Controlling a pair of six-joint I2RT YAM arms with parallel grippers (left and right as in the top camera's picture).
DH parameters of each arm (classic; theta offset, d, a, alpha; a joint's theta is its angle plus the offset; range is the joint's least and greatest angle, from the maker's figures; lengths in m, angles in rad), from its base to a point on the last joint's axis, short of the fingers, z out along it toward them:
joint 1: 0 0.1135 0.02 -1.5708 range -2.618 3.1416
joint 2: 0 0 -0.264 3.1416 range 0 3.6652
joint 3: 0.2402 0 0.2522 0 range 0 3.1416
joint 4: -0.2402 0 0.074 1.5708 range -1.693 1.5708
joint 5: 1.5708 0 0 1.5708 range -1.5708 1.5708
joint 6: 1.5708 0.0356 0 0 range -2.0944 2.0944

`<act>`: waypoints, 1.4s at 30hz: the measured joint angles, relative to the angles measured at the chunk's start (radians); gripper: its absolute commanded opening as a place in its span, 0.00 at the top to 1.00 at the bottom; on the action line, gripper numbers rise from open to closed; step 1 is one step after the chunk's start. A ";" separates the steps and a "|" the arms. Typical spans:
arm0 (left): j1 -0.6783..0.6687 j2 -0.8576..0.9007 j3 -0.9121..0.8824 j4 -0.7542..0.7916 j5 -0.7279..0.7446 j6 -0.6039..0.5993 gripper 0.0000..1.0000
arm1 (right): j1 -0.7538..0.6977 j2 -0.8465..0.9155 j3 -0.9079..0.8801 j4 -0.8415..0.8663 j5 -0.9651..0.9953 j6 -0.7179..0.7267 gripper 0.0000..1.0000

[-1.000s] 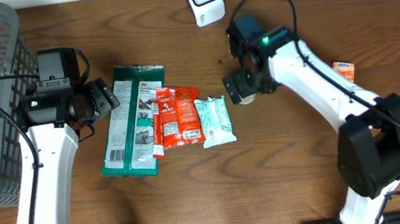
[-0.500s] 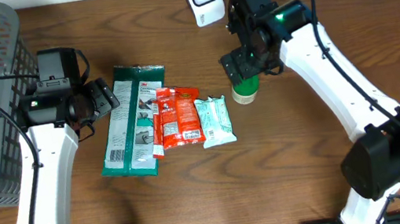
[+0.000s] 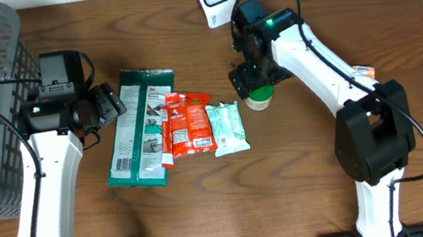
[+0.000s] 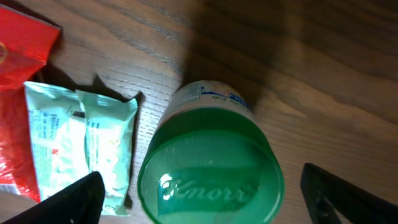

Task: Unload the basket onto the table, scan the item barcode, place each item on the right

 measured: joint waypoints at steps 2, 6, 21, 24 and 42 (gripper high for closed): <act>0.000 0.000 0.000 0.000 0.000 0.000 0.15 | 0.000 0.016 0.000 0.000 -0.002 -0.002 0.09; 0.000 0.000 0.000 0.000 0.000 0.000 0.15 | 0.000 0.042 -0.001 -0.002 -0.002 -0.003 0.09; 0.000 0.000 0.000 0.000 0.000 0.000 0.15 | 0.000 0.042 -0.095 0.085 -0.002 -0.003 0.10; 0.000 0.000 0.000 0.000 0.000 0.000 0.14 | 0.000 0.042 -0.109 0.093 0.009 -0.003 0.11; 0.000 0.000 0.000 0.000 0.000 0.000 0.15 | 0.000 0.042 -0.134 0.136 0.044 -0.003 0.14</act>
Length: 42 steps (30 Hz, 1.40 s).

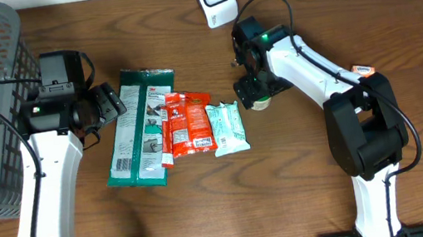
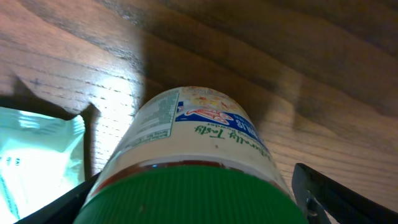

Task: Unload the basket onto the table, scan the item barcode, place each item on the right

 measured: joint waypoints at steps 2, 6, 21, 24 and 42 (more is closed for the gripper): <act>0.000 0.000 0.000 0.000 0.000 0.000 0.15 | 0.000 0.000 -0.005 0.003 0.000 0.000 0.16; 0.000 0.000 0.000 0.000 0.000 0.000 0.15 | 0.000 0.000 -0.008 0.006 0.002 0.000 0.22; 0.000 0.000 0.000 0.000 0.000 0.000 0.15 | 0.000 0.000 -0.010 0.022 0.002 0.000 0.23; 0.000 0.000 0.000 0.000 0.000 0.000 0.15 | 0.000 0.000 -0.010 0.022 0.002 0.000 0.25; 0.000 0.000 0.000 0.000 0.000 0.000 0.15 | 0.000 -0.004 -0.010 0.018 0.004 0.000 0.68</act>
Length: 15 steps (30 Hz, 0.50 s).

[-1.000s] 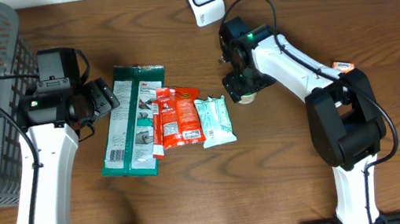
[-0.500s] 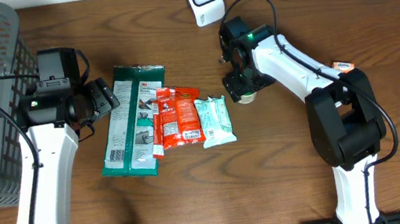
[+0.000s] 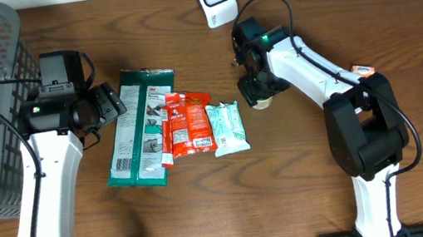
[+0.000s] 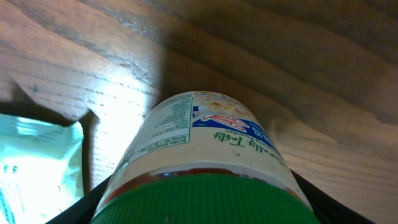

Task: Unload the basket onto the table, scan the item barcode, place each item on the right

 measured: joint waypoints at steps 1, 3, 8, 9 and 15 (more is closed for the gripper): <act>0.000 0.000 0.000 0.000 0.000 0.000 0.15 | 0.000 -0.003 0.000 -0.005 0.001 0.000 0.68; 0.000 0.000 0.000 0.000 0.000 0.000 0.14 | 0.000 -0.020 0.000 -0.011 0.001 0.000 0.67; 0.000 0.000 0.000 0.000 0.000 0.000 0.14 | 0.000 -0.142 -0.001 -0.020 -0.028 0.005 0.66; 0.000 0.000 0.000 0.000 0.000 0.000 0.14 | 0.000 -0.169 -0.001 -0.028 -0.034 0.008 0.70; 0.000 0.000 0.000 0.000 0.000 0.000 0.15 | 0.000 -0.314 0.103 -0.116 -0.058 0.048 0.83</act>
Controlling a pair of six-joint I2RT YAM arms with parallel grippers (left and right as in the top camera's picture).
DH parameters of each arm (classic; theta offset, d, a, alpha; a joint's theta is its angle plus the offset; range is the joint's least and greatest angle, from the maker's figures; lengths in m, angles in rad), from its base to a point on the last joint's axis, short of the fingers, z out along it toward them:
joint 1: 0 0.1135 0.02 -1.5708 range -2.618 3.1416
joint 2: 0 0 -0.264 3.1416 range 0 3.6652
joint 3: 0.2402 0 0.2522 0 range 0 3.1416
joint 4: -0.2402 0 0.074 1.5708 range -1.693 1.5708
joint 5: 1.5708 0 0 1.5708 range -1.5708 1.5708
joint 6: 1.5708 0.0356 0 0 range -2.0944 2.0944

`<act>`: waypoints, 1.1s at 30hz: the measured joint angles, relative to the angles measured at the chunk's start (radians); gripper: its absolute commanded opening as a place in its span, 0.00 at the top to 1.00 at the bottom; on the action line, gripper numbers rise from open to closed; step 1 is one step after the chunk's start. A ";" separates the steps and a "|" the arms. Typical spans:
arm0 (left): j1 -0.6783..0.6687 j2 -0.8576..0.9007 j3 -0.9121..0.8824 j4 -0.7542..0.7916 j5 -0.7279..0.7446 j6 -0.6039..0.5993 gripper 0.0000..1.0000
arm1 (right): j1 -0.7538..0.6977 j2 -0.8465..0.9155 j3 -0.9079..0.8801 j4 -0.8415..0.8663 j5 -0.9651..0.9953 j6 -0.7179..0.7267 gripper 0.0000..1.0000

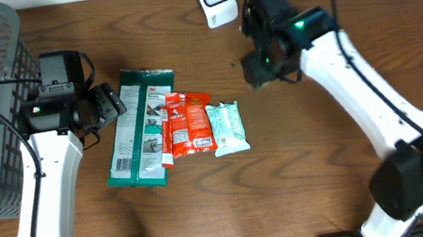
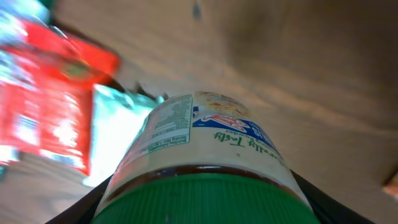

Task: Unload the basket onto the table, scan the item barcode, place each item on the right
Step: 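Hold the jar's label against the white scanner with the right gripper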

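A jar with a cream label (image 2: 205,134) and a green ribbed lid (image 2: 205,202) fills the right wrist view, and my right gripper (image 2: 202,208) is shut on it just below the lid. The jar hangs above the table, with the packets blurred beneath it. In the overhead view my right gripper (image 1: 265,67) hides the jar; it sits a little right of and below the white barcode scanner at the table's back edge. My left gripper (image 1: 108,103) stands open at the left, beside the green pack, holding nothing.
Three flat packets lie left of centre: a long green pack (image 1: 139,129), a red packet (image 1: 187,124) and a mint-coloured packet (image 1: 226,126). A grey mesh basket stands at the far left.
My right gripper, shut on the jar on the table beside the mint packet, has lifted it off the wood and moved up and right. The left arm has not moved.
My right gripper was open above the upright jar. Then it was lower, with its fingers on either side of the jar. Then it was shut on the jar on the table. Now the jar is held clear of the table near the scanner.
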 measured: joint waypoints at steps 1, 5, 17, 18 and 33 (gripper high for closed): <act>0.000 0.000 0.000 0.000 0.000 0.000 0.14 | 0.000 -0.008 0.027 0.000 -0.002 0.007 0.83; 0.000 0.000 0.000 0.000 0.000 0.000 0.15 | 0.000 -0.032 0.109 0.044 -0.011 0.040 0.82; 0.000 0.000 0.000 0.000 0.000 0.000 0.15 | 0.000 0.002 0.102 0.456 -0.019 0.115 0.99; 0.000 0.000 0.000 0.000 0.000 0.000 0.15 | 0.000 0.016 0.101 0.493 -0.019 0.117 0.99; 0.000 0.000 0.000 0.000 0.000 0.000 0.15 | 0.000 0.351 0.085 1.110 0.016 0.122 0.99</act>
